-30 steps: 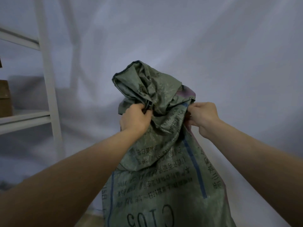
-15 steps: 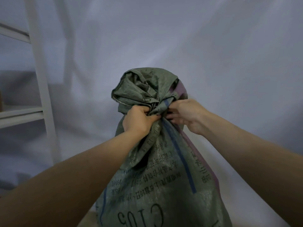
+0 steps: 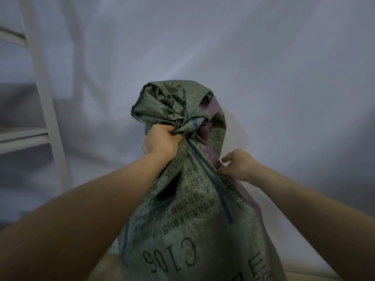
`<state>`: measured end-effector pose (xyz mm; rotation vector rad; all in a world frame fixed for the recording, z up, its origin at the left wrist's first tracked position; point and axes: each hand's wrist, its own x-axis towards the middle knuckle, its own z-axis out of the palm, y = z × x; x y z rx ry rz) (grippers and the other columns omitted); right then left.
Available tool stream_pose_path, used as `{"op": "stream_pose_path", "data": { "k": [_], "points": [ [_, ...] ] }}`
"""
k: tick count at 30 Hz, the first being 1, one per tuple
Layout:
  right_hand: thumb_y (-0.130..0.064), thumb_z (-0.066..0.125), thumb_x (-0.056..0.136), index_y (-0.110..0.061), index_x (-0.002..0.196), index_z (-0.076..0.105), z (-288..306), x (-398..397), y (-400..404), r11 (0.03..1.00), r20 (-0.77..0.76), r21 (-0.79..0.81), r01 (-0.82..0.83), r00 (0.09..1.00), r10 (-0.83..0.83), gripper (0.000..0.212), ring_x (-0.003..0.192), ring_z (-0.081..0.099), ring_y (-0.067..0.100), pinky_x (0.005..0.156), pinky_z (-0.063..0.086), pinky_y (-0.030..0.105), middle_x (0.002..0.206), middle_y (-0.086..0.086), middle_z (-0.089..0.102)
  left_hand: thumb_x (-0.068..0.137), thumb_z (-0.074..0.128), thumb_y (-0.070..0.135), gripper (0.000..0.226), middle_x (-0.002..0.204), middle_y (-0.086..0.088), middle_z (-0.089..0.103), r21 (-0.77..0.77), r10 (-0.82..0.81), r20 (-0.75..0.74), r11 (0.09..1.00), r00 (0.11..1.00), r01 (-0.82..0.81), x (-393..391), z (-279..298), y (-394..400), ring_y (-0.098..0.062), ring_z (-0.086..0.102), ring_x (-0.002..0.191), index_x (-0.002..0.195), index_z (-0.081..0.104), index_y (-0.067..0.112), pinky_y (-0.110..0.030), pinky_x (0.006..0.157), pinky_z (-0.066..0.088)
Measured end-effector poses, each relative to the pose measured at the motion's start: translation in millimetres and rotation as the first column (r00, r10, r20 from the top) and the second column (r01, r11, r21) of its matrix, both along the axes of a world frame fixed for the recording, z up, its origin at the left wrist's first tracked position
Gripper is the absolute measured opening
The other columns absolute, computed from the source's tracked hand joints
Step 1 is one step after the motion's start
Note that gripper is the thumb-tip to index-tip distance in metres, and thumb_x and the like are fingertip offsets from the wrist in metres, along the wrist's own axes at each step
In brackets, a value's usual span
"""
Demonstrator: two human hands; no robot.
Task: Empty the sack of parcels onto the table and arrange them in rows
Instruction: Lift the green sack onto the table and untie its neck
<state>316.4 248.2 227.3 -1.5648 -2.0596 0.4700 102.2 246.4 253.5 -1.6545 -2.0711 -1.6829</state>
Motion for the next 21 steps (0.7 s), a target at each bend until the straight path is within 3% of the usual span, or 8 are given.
{"op": "stream_pose_path", "data": {
  "k": [2, 5, 8, 10, 12, 14, 18, 21],
  "points": [
    [-0.016, 0.068, 0.09, -0.002, 0.11, 0.075, -4, -5, 4, 1.0, 0.012, 0.022, 0.014, 1.0, -0.014, 0.025, 0.102, 0.067, 0.031, 0.081, 0.051, 0.033, 0.109, 0.017, 0.073, 0.076, 0.076, 0.049, 0.024, 0.088, 0.011, 0.074, 0.003, 0.006, 0.018, 1.0, 1.0, -0.006, 1, 1, -1, -0.02, 0.068, 0.088, 0.094, 0.078, 0.034, -0.039, 0.081, 0.056],
    [-0.005, 0.06, 0.089, 0.005, 0.092, 0.074, -5, -11, 11, 0.998, -0.075, 0.007, 0.055, 0.996, -0.054, 0.017, 0.095, 0.069, 0.033, 0.077, 0.055, 0.041, 0.097, 0.019, 0.074, 0.077, 0.075, 0.049, 0.023, 0.087, 0.011, 0.074, 0.013, 0.02, 0.022, 1.0, 1.0, -0.02, -1, 5, -3, -0.02, 0.067, 0.089, 0.094, 0.077, 0.034, -0.038, 0.08, 0.055],
    [-0.013, 0.066, 0.092, -0.007, 0.092, 0.069, 5, -12, 8, 1.0, -0.296, 0.01, -0.01, 0.955, 0.012, 0.007, 0.087, 0.059, 0.023, 0.072, 0.046, 0.033, 0.093, 0.007, 0.066, 0.077, 0.076, 0.049, 0.023, 0.088, 0.011, 0.074, 0.022, 0.016, 0.016, 1.0, 1.0, -0.016, -3, 12, -5, -0.02, 0.067, 0.09, 0.094, 0.078, 0.035, -0.038, 0.082, 0.055],
    [-0.032, 0.071, 0.089, -0.015, 0.117, 0.061, 12, -6, 5, 0.982, -0.406, -0.103, -0.161, 0.908, 0.106, 0.034, 0.097, 0.056, 0.019, 0.075, 0.044, 0.03, 0.114, 0.004, 0.061, 0.076, 0.076, 0.05, 0.022, 0.088, 0.011, 0.074, 0.023, 0.014, 0.012, 1.0, 1.0, -0.014, -7, 13, -5, -0.02, 0.067, 0.09, 0.093, 0.078, 0.035, -0.038, 0.082, 0.055],
    [-0.04, 0.075, 0.084, -0.017, 0.133, 0.058, 14, 0, 6, 0.958, -0.312, -0.172, -0.229, 0.935, 0.168, 0.057, 0.114, 0.055, 0.019, 0.089, 0.045, 0.03, 0.127, 0.001, 0.058, 0.076, 0.076, 0.049, 0.018, 0.086, 0.011, 0.073, 0.029, 0.014, 0.022, 0.999, 1.0, -0.015, -12, 11, -4, -0.02, 0.067, 0.088, 0.088, 0.077, 0.035, -0.039, 0.082, 0.056],
    [-0.029, 0.08, 0.081, -0.011, 0.122, 0.069, 10, 1, 9, 0.971, -0.187, -0.14, -0.193, 0.968, 0.165, 0.046, 0.107, 0.059, 0.017, 0.092, 0.046, 0.028, 0.117, 0.002, 0.065, 0.076, 0.077, 0.048, 0.013, 0.083, 0.011, 0.073, 0.042, 0.011, 0.037, 0.999, 0.999, -0.013, -18, 9, -3, -0.021, 0.067, 0.086, 0.08, 0.075, 0.035, -0.04, 0.082, 0.056],
    [-0.012, 0.079, 0.083, 0.0, 0.086, 0.077, 8, -11, 13, 0.996, -0.215, -0.028, -0.088, 0.973, 0.079, 0.013, 0.06, 0.06, 0.016, 0.054, 0.049, 0.023, 0.073, 0.008, 0.069, 0.075, 0.078, 0.045, 0.017, 0.08, 0.009, 0.072, 0.045, -0.003, 0.051, 0.999, 0.999, 0.0, -24, 14, -1, -0.021, 0.067, 0.081, 0.064, 0.068, 0.037, -0.041, 0.081, 0.057],
    [-0.008, 0.076, 0.085, 0.003, 0.078, 0.076, 27, -25, 18, 0.99, -0.353, 0.143, 0.002, 0.934, 0.049, 0.013, 0.063, 0.069, 0.031, 0.069, 0.062, 0.038, 0.072, 0.018, 0.072, 0.075, 0.076, 0.042, 0.017, 0.078, 0.005, 0.073, 0.132, 0.011, 0.103, 0.991, 0.995, -0.024, -30, 42, 0, -0.024, 0.067, 0.079, 0.064, 0.069, 0.031, -0.042, 0.08, 0.058]
  ]
}}
